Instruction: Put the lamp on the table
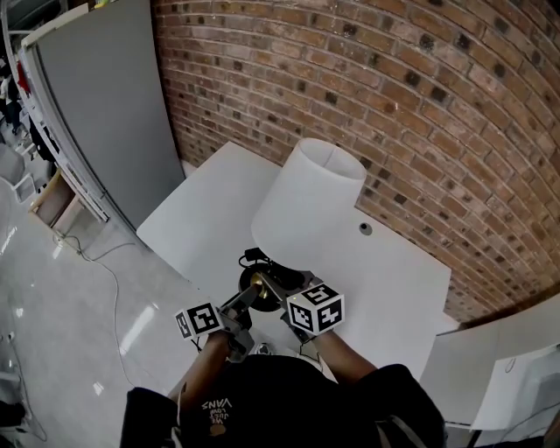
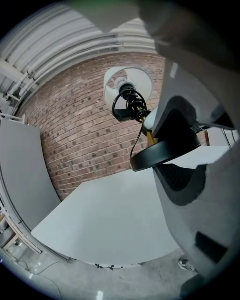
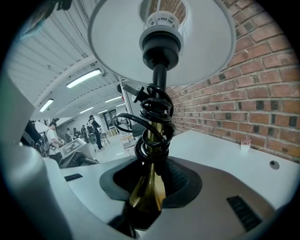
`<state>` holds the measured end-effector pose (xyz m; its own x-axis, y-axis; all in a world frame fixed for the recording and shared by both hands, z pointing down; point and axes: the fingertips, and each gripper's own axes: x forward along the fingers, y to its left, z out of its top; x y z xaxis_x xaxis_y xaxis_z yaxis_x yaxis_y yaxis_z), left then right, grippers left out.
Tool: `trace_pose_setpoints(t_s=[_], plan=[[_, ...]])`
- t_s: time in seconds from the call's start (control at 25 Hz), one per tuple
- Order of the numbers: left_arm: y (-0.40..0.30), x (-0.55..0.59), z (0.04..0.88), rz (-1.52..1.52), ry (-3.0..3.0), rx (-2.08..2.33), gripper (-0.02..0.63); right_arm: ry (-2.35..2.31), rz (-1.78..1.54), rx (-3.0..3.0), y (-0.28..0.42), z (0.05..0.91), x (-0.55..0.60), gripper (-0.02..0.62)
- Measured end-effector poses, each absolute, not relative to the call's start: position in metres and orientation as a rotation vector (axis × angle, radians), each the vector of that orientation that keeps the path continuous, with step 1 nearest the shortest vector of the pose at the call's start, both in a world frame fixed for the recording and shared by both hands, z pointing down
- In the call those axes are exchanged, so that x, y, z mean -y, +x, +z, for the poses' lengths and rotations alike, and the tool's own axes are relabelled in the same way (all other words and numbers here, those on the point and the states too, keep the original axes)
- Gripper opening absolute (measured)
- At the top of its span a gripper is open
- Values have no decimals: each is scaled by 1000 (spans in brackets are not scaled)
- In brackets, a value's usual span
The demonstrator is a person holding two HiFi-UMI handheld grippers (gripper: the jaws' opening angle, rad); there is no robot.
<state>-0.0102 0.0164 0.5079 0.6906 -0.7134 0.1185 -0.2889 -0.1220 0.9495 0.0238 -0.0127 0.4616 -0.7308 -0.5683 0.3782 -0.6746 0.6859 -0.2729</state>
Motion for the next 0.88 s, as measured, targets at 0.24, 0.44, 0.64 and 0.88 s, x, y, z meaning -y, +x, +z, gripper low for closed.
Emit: trace_pose_setpoints(t_s=[0.24,0.44,0.64,0.88], plan=[[-12,9,519,-445,1675,801,169,986,598,2611,21,472,39,124],[-26,34,531,-443,1657,763,169,1006,593,2582,6,483,64,123],[-53,76,537,-403,1674,697,167,1090,585,2556,-20,488,104,123],[-78,130,540,-343,1701,614,166,1229,610,2517,-41,490,154,121]])
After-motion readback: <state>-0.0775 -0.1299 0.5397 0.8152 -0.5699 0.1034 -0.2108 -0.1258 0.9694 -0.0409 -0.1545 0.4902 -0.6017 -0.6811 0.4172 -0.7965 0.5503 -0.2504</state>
